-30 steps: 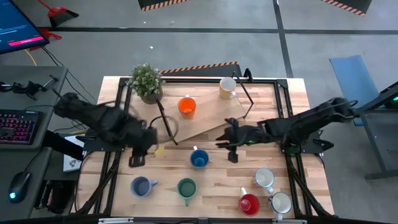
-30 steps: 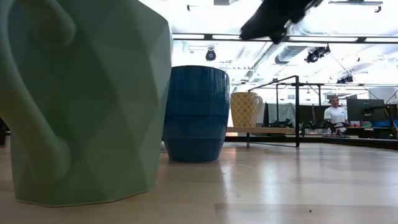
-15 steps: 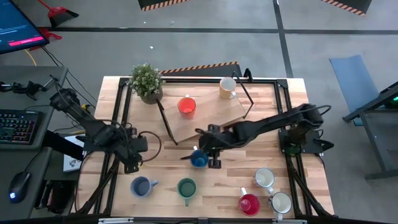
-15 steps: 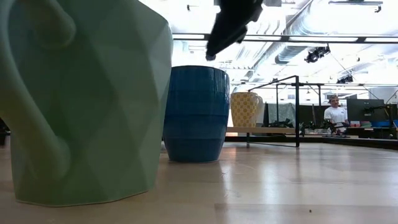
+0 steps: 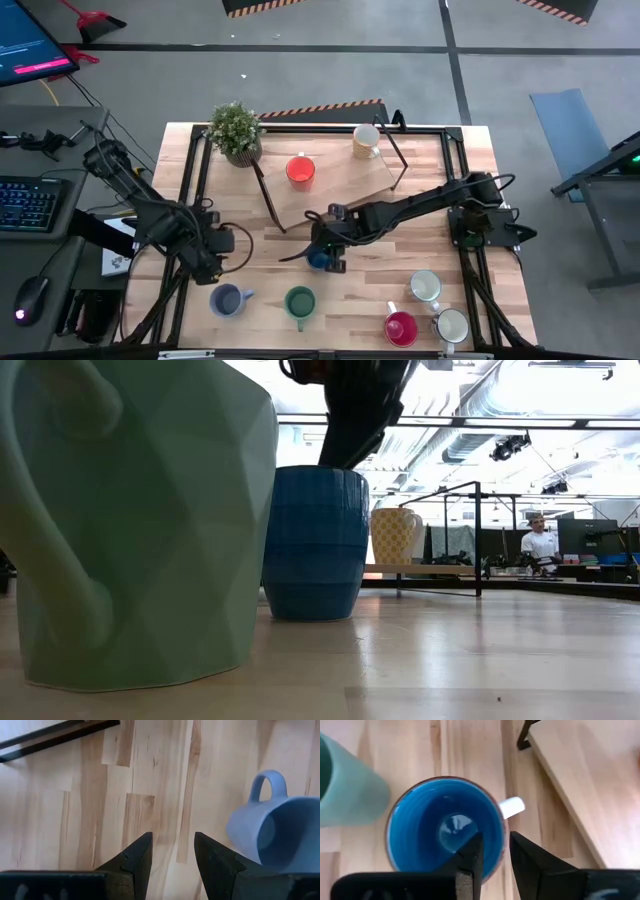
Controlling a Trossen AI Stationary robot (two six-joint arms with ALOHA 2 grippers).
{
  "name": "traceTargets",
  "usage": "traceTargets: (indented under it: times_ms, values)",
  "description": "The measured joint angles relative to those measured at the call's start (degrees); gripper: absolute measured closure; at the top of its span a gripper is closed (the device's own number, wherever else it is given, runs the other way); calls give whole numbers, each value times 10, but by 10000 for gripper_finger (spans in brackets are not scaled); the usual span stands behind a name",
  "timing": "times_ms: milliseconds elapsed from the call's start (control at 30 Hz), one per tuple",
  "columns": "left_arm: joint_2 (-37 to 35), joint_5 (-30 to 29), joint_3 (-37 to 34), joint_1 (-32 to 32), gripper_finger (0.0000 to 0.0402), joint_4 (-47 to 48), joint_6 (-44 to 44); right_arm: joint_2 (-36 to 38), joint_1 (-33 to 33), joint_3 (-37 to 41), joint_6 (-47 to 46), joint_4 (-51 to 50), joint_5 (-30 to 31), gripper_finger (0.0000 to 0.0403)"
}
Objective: Place coffee mugs
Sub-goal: Put blue mug on the shelf
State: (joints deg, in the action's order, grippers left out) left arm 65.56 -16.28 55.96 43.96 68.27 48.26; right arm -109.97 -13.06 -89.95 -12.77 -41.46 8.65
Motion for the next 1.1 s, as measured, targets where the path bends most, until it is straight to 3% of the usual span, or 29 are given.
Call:
traceTargets:
  times_ms: [1100]
  values:
    - [0, -61, 0, 7, 268, -2, 26, -2, 15, 46, 19, 79, -27, 330]
